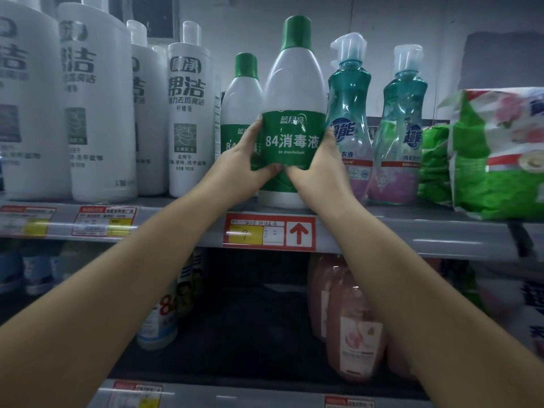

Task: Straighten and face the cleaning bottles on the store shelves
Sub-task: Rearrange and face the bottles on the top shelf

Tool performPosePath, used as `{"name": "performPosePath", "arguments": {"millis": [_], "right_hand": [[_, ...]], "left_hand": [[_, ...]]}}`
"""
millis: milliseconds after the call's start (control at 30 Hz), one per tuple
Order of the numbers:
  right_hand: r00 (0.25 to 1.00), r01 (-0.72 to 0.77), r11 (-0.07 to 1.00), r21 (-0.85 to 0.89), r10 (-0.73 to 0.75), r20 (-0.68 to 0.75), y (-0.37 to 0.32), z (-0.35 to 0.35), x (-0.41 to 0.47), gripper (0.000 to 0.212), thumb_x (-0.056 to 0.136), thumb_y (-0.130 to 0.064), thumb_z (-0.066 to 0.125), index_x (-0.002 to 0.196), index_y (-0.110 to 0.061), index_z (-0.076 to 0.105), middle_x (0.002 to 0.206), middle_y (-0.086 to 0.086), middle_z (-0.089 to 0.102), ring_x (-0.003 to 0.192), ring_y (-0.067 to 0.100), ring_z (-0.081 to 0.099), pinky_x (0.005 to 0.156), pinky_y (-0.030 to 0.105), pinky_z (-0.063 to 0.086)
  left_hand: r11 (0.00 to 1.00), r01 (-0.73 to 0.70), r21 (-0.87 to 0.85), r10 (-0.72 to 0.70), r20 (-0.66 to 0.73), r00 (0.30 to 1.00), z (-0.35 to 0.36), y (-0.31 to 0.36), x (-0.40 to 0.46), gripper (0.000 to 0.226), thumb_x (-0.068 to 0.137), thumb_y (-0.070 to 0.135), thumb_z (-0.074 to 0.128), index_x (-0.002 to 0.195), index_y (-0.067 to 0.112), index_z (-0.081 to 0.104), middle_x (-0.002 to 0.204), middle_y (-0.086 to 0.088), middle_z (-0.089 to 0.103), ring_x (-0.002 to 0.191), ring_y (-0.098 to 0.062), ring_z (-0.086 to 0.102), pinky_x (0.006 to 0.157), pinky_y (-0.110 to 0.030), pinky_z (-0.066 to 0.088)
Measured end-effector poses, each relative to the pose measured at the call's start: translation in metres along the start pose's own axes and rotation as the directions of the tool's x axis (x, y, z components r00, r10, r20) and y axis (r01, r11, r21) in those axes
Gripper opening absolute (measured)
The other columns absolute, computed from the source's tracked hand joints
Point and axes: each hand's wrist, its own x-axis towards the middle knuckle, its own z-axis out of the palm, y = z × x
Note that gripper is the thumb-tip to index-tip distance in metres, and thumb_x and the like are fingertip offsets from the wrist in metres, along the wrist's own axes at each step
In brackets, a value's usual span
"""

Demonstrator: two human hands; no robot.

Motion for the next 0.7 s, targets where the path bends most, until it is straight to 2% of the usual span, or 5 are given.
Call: {"name": "performPosePath", "arguments": {"millis": [133, 433, 533, 600, 700], "right_hand": [[1.0, -0.018, 1.0, 0.003, 0.018, -0.001, -0.002, 0.001, 0.004, 0.078, 0.079, -0.019, 0.066, 0.144, -0.011, 0.022, 0.13, 0.007, 0.049, 0.115, 0.025, 0.052, 0.098, 0.041, 0.045], [0.999, -0.021, 0.999, -0.048, 0.019, -0.026, -0.002, 0.004, 0.005, 0.078, 0.079, -0.012, 0.064, 0.144, -0.012, 0.021, 0.128, 0.01, 0.049, 0.114, 0.026, 0.051, 0.099, 0.041, 0.044], [0.995, 0.053, 0.993, -0.109, -0.062, -0.078, -0.01, 0.005, -0.005, 0.079, 0.082, -0.014, 0.063, 0.146, -0.008, 0.016, 0.139, 0.013, 0.038, 0.127, 0.027, 0.039, 0.107, 0.037, 0.036], [0.974, 0.154, 0.974, -0.166, -0.178, -0.143, -0.02, 0.008, -0.014, 0.078, 0.085, -0.014, 0.06, 0.147, -0.005, 0.013, 0.147, 0.014, 0.028, 0.137, 0.027, 0.026, 0.114, 0.041, 0.027], [0.912, 0.306, 0.925, -0.225, -0.353, -0.208, -0.043, 0.019, -0.023, 0.07, 0.084, -0.01, 0.06, 0.143, -0.003, 0.023, 0.147, 0.017, 0.03, 0.139, 0.028, 0.024, 0.115, 0.045, 0.023]], "left_hand": [[0.999, 0.032, -0.04, -0.03, 0.049, 0.998, -0.003, 0.001, 0.0, 0.087, 0.084, 0.034, 0.062, 0.146, 0.038, 0.001, 0.107, -0.002, 0.054, 0.1, -0.016, 0.055, 0.088, -0.028, 0.043], [1.0, 0.02, 0.023, -0.022, 0.069, 0.997, -0.002, 0.0, -0.001, 0.093, 0.081, 0.028, 0.067, 0.146, 0.036, 0.0, 0.13, -0.007, 0.055, 0.113, -0.021, 0.055, 0.093, -0.031, 0.043], [0.998, 0.013, 0.058, -0.016, 0.05, 0.999, -0.006, 0.001, -0.005, 0.088, 0.084, 0.03, 0.063, 0.147, 0.032, 0.002, 0.136, -0.005, 0.05, 0.119, -0.02, 0.051, 0.096, -0.032, 0.04], [0.994, 0.004, 0.111, -0.004, 0.0, 1.0, -0.014, -0.002, -0.012, 0.083, 0.086, 0.033, 0.06, 0.147, 0.027, 0.005, 0.14, -0.005, 0.045, 0.124, -0.02, 0.046, 0.101, -0.035, 0.038], [0.98, -0.02, 0.196, 0.05, -0.147, 0.988, -0.035, -0.012, -0.024, 0.074, 0.087, 0.031, 0.058, 0.146, 0.021, 0.014, 0.144, -0.003, 0.04, 0.129, -0.017, 0.041, 0.104, -0.034, 0.035]]}}
